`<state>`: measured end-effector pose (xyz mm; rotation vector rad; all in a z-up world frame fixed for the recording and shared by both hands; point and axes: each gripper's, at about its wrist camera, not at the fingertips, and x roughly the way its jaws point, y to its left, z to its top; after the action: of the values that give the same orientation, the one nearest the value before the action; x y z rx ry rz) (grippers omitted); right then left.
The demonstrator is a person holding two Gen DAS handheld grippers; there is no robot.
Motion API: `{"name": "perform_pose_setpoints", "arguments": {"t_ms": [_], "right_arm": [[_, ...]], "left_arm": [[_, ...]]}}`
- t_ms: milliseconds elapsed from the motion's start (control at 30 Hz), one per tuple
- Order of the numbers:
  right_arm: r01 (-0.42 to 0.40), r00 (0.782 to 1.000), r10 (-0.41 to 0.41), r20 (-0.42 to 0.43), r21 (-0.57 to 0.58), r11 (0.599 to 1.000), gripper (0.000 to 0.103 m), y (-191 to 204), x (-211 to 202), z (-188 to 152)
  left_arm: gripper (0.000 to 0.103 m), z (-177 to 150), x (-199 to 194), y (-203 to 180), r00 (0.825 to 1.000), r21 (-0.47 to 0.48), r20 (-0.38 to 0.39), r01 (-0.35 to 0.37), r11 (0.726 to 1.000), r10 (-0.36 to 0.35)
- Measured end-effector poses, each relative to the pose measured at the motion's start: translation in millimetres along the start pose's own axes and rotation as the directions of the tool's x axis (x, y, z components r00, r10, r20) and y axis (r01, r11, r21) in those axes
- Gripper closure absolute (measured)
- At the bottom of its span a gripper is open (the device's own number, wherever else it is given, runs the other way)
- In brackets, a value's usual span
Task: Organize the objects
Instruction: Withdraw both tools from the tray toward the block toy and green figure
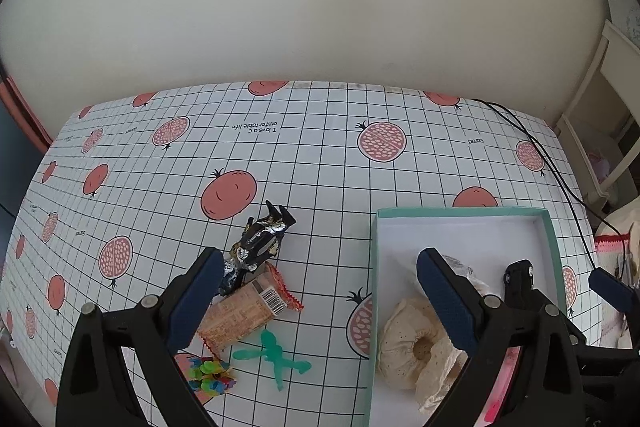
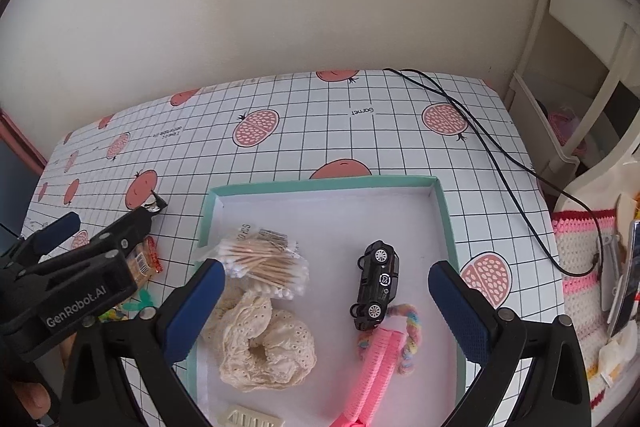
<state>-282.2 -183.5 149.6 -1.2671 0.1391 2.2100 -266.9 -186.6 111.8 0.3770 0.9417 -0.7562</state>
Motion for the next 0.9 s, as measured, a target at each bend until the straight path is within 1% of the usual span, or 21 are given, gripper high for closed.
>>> {"name": "perform_pose_setpoints", "arguments": {"t_ms": [167, 300, 433, 600, 733, 800, 900], "right_arm": [[-0.017, 1.0, 0.018, 0.013, -0.039, 0.999, 0.0, 21.0, -10.7, 0.6], [-0.034, 0.999, 0.037, 0.034, -0.081, 0.996, 0.0, 40.2, -24.6, 1.0], [-0.051, 0.997, 0.058, 0.058, -0.113, 0.992, 0.0, 57.1, -36.3, -0.4], [-0.061, 0.995, 0.071, 0.07, -0.138, 0.989, 0.0, 75.7, -46.4, -2.5], [-0.073, 0.991, 0.089, 0.099, -0.155, 0.985, 0.0, 90.7, -57.4, -2.3], [-0.082, 0.99, 0.1, 0.104, -0.167, 0.983, 0.0, 99.6, -58.8, -2.1], [-0.099, 0.988, 0.119, 0.101, -0.187, 0.977, 0.0, 113.4, -56.1, -4.0]], "left_arm": [[0.006, -1.3, -11.5, 23.0, 0.999, -0.029, 0.002, -0.032, 0.999, 0.032], [0.006, -3.6, -30.1, 42.0, 0.997, -0.059, 0.045, -0.064, 0.996, 0.067], [0.006, -6.4, -52.1, 60.5, 0.995, -0.095, 0.086, -0.042, 0.995, 0.05], [0.005, -10.8, -68.8, 82.9, 0.993, -0.092, 0.115, -0.026, 0.995, 0.037], [0.005, -14.3, -81.5, 105.8, 0.986, -0.107, 0.156, -0.039, 0.993, 0.056], [0.005, -16.1, -83.9, 118.1, 0.986, -0.124, 0.158, -0.04, 0.991, 0.059], [0.005, -20.2, -87.7, 132.1, 0.982, -0.142, 0.166, -0.071, 0.987, 0.095]]}}
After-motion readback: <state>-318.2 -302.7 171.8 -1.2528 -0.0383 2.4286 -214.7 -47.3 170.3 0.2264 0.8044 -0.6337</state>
